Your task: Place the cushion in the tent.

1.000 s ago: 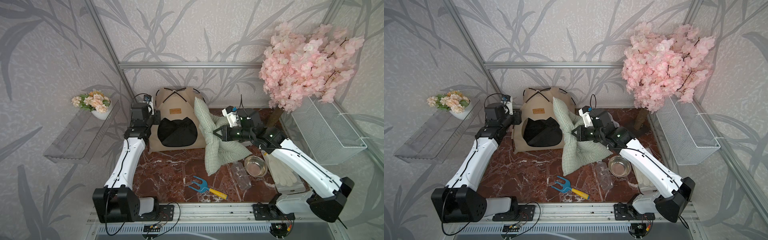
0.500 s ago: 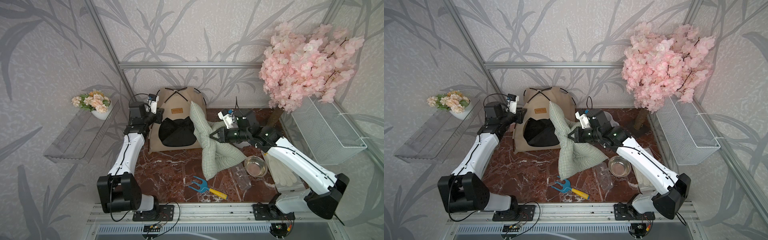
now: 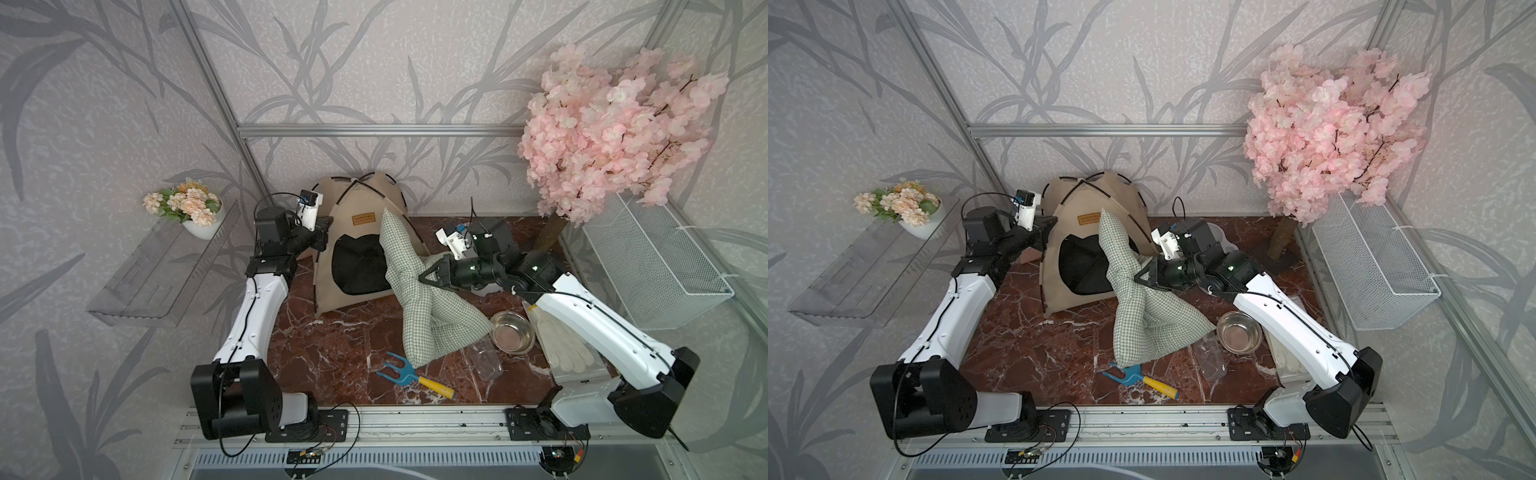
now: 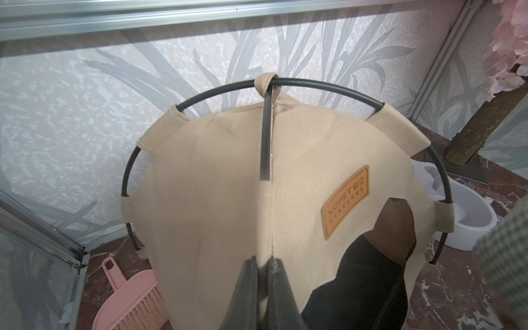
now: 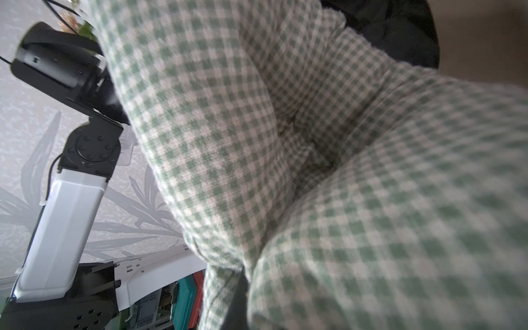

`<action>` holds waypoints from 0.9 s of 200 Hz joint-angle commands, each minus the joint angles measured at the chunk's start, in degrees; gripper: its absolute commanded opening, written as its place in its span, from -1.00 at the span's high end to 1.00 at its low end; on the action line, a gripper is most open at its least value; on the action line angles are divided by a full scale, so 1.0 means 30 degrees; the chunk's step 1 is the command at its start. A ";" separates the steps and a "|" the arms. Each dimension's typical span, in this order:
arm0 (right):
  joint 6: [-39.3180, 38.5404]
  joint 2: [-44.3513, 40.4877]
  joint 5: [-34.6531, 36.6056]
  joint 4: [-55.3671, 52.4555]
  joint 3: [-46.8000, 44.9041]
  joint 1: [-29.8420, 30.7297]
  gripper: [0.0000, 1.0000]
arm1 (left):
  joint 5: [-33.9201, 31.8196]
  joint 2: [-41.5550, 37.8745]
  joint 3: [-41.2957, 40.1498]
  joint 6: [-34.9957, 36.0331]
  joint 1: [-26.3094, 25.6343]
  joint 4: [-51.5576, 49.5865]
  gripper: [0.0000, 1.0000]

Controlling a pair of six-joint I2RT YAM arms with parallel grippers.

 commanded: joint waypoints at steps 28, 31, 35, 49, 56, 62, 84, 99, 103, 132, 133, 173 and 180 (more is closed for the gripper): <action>0.1891 -0.0597 -0.1923 -0.0846 0.0139 0.0406 1.00 | 0.1984 -0.2477 0.0266 -0.3386 -0.0006 0.1075 1.00; 0.1963 -0.0536 -0.1903 -0.0723 0.0187 0.0461 1.00 | 0.2085 -0.2613 0.0212 -0.3569 -0.0018 0.1075 1.00; 0.2043 -0.0399 -0.1826 -0.0578 0.0261 0.0552 1.00 | 0.2218 -0.2796 0.0117 -0.3828 -0.0063 0.1075 1.00; 0.2655 0.0171 -0.1528 0.0328 0.0526 0.0838 1.00 | 0.2433 -0.3451 -0.0274 -0.4906 -0.0228 0.1386 1.00; 0.3109 0.0584 -0.1436 0.1073 0.0599 0.1085 1.00 | 0.2690 -0.3717 -0.0392 -0.5379 -0.0377 0.1431 1.00; 0.3430 0.0971 -0.1364 0.1719 0.0754 0.1309 1.00 | 0.2899 -0.3939 -0.0447 -0.5767 -0.0535 0.1449 1.00; 0.3887 0.2708 -0.0600 0.3081 0.1933 0.2103 1.00 | 0.3308 -0.4648 -0.0658 -0.6823 -0.1239 0.1232 1.00; 0.3853 0.3965 0.0066 0.3195 0.2760 0.2467 1.00 | 0.3376 -0.5005 -0.0852 -0.7414 -0.1746 0.1193 1.00; 0.3953 0.4244 0.0337 0.3131 0.2886 0.2512 1.00 | 0.3474 -0.5059 -0.0922 -0.7623 -0.1875 0.1218 1.00; 0.2985 0.5528 0.2353 0.2508 0.4080 0.2620 1.00 | 0.4036 -0.5408 -0.1373 -0.8789 -0.2448 0.0929 1.00; 0.2937 0.5583 0.2445 0.2441 0.4189 0.2622 1.00 | 0.4024 -0.5428 -0.1394 -0.8818 -0.2458 0.0914 1.00; -0.0476 0.8251 0.7033 -0.0877 0.7196 0.2238 1.00 | 0.4334 -0.5410 -0.2089 -0.9732 -0.2731 0.0638 1.00; -0.0494 0.8537 0.7407 -0.1176 0.7408 0.2214 1.00 | 0.4349 -0.5287 -0.2034 -0.9694 -0.2750 0.0378 1.00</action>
